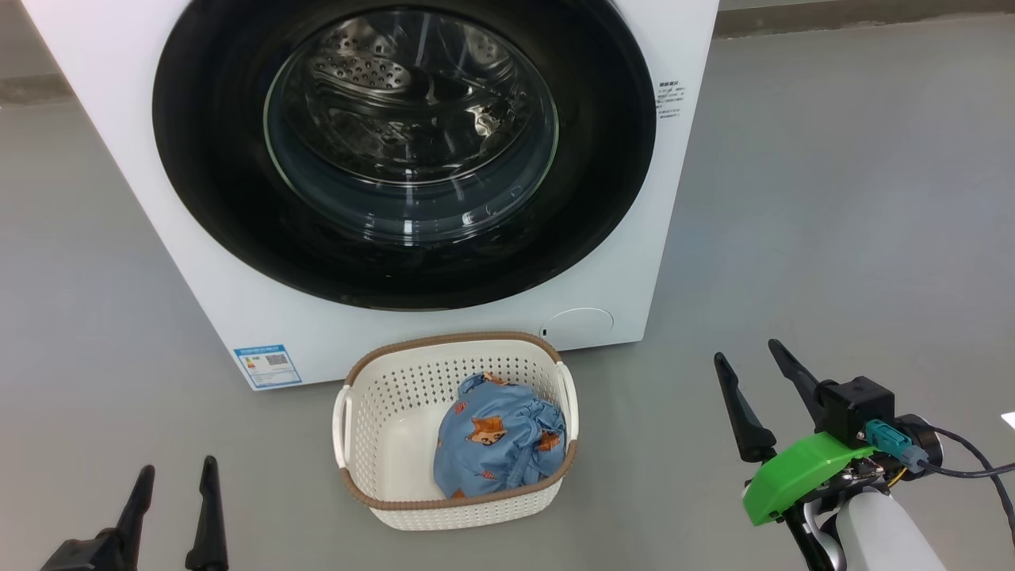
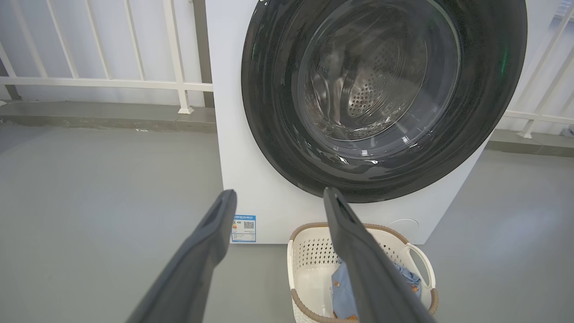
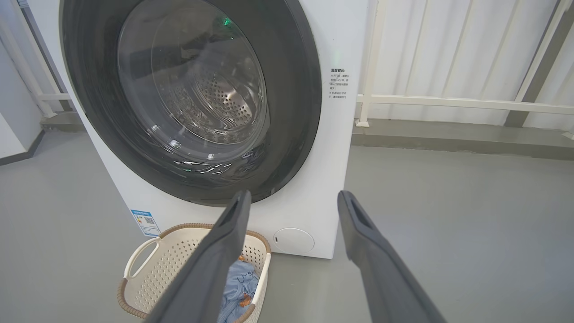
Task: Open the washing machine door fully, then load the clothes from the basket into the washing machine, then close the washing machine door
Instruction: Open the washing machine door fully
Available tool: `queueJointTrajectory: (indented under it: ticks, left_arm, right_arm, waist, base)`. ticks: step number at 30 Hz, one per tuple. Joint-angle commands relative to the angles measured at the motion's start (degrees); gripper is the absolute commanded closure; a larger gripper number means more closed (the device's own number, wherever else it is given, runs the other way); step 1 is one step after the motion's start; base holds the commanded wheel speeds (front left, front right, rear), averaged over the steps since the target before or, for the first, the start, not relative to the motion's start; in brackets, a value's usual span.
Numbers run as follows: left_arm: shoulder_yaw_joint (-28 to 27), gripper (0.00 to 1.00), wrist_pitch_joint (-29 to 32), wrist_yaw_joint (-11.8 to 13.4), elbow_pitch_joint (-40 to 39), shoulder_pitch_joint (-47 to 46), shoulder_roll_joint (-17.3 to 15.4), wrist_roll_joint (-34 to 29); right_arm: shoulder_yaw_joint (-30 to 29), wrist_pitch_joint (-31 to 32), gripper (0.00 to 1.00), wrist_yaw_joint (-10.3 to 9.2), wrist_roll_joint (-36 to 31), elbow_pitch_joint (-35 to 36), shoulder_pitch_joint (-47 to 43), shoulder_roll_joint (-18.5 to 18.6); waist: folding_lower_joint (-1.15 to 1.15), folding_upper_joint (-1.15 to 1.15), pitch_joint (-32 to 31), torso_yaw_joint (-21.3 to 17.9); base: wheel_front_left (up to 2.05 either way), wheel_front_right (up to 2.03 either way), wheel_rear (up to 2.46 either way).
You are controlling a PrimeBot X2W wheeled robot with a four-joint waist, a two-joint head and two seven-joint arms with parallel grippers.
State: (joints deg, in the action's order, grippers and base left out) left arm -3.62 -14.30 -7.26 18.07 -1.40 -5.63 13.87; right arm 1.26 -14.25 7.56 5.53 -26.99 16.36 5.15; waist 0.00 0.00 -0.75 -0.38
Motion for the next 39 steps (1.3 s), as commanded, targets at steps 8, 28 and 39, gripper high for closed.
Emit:
queueJointTrajectory:
  ticks: [8, 28, 39]
  left_arm:
    - [-1.5, 0.00, -0.7, -0.1, -0.3, -1.5, -2.0, -0.4]
    - [-2.3, 0.00, -0.7, -0.2, -1.9, -1.8, -1.9, 0.8]
    - [-2.2, 0.00, -0.7, -0.2, -4.7, -1.2, -1.8, -0.4]
  right_arm:
    - [0.9, -0.7, 0.00, -0.08, -0.3, 1.6, 0.8, 0.0]
    - [0.0, -0.7, 0.00, -0.08, -1.1, 1.6, -0.3, -0.3]
    - [0.3, -0.7, 0.00, -0.08, -0.1, 2.3, 0.1, -0.3]
  waist:
    - [0.00, 0.00, -0.1, 0.3]
    - [0.00, 0.00, -0.3, 1.2]
    - [0.00, 0.00, 0.7, 1.3]
  base:
    - [0.15, 0.15, -0.30]
    - [0.97, 0.97, -1.93]
    - [0.53, 0.53, -1.05]
